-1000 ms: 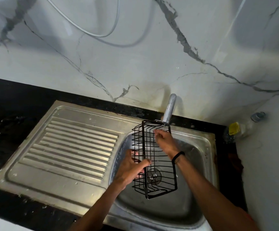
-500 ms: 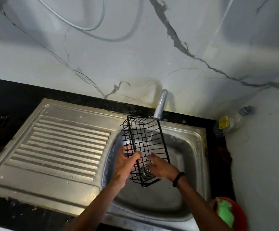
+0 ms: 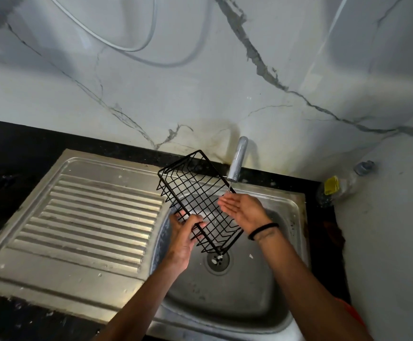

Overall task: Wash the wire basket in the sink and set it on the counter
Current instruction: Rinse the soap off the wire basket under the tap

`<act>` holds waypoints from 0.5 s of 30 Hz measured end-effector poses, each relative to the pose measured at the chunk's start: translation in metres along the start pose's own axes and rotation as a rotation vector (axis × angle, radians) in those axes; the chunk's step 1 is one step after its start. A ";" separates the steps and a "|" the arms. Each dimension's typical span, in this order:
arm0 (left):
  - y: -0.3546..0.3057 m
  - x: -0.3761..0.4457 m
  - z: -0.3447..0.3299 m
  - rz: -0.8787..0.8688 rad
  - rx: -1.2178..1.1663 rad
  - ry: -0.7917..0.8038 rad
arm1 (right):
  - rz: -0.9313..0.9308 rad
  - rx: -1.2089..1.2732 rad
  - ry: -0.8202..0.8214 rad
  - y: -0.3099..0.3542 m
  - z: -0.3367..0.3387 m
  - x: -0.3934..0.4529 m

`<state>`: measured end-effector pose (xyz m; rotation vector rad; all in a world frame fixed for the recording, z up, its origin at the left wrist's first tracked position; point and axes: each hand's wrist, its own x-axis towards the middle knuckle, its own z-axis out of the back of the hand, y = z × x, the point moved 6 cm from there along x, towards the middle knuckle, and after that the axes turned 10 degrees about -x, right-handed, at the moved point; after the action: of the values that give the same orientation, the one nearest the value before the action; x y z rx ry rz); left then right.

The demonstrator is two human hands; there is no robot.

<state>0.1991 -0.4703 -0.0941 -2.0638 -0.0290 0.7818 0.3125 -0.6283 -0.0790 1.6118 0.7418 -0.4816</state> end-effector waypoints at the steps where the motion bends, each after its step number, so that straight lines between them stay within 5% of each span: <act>1: 0.002 0.001 0.000 0.015 -0.025 -0.002 | 0.012 0.089 0.006 0.000 -0.010 0.003; 9: 0.021 -0.008 -0.010 0.161 0.019 0.143 | 0.018 0.641 0.169 0.011 -0.053 0.021; 15: 0.022 -0.009 -0.009 0.206 0.066 0.230 | -0.039 0.280 0.232 0.008 -0.051 0.014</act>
<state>0.1909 -0.4929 -0.1024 -2.1023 0.3375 0.6539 0.3228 -0.5757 -0.0732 1.9401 0.9113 -0.4457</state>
